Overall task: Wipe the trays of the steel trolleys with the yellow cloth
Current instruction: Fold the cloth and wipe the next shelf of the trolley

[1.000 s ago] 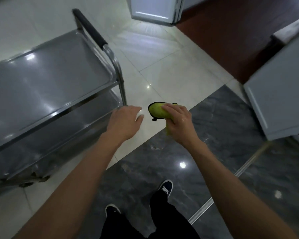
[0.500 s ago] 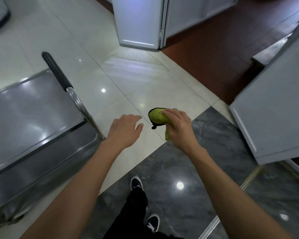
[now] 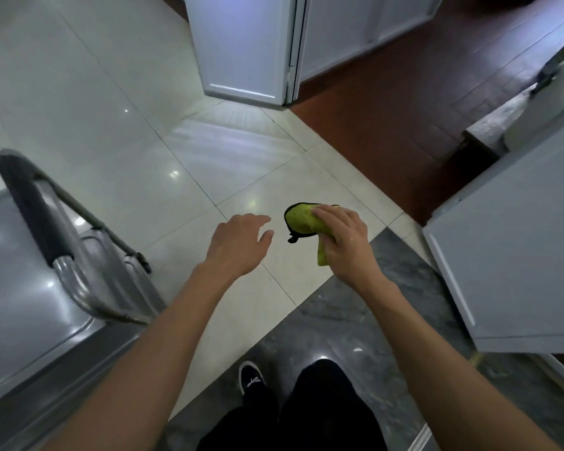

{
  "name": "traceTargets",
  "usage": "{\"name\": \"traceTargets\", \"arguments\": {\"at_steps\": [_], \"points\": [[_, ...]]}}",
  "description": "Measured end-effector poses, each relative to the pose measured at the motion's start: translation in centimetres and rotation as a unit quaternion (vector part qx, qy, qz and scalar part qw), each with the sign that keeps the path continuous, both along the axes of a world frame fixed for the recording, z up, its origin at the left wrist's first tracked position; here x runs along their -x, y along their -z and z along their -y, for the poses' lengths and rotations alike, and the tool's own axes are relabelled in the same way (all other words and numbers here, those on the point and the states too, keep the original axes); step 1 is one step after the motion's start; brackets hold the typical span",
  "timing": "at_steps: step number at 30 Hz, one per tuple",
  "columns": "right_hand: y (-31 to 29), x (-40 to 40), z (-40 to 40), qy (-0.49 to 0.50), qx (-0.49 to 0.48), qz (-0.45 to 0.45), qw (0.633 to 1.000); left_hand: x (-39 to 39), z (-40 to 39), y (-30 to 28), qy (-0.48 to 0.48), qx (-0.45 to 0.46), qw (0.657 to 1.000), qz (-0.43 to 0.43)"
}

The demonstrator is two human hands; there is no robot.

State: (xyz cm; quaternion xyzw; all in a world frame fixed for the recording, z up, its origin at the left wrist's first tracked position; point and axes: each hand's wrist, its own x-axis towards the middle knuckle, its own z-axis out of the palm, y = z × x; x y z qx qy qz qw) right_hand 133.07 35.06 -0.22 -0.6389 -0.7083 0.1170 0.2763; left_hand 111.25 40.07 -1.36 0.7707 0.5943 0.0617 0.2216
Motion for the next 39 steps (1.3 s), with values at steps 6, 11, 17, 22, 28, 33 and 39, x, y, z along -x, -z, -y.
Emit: {"name": "traceTargets", "arguments": {"at_steps": [6, 11, 17, 22, 28, 33, 39], "points": [[0.7, -2.7, -11.5, -0.021, -0.002, -0.020, 1.000, -1.9, -10.5, 1.3, -0.009, 0.006, 1.000, -0.026], [1.7, -3.4, -22.7, -0.087, -0.006, -0.043, 0.995, -2.4, -19.4, 1.5, -0.059, 0.011, 0.997, -0.050], [0.1, 1.1, -35.3, -0.208, -0.015, -0.046, 0.977, 2.3, -25.9, 0.7, -0.176, 0.005, 0.983, -0.041], [0.5, 8.7, -44.8, -0.307, -0.034, -0.054, 0.950, 9.0, -30.6, 2.1, -0.279, 0.018, 0.959, -0.037], [0.8, 19.3, -54.4, -0.375, -0.034, -0.053, 0.925, 17.3, -37.3, 3.2, -0.372, 0.011, 0.928, -0.009], [-1.0, 25.9, -60.9, -0.410, -0.033, -0.063, 0.909, 23.1, -43.4, 1.4, -0.395, -0.003, 0.919, -0.010], [-0.5, 32.9, -70.8, -0.440, -0.020, -0.068, 0.895, 29.6, -51.7, 0.6, -0.423, 0.000, 0.906, -0.011]]}}
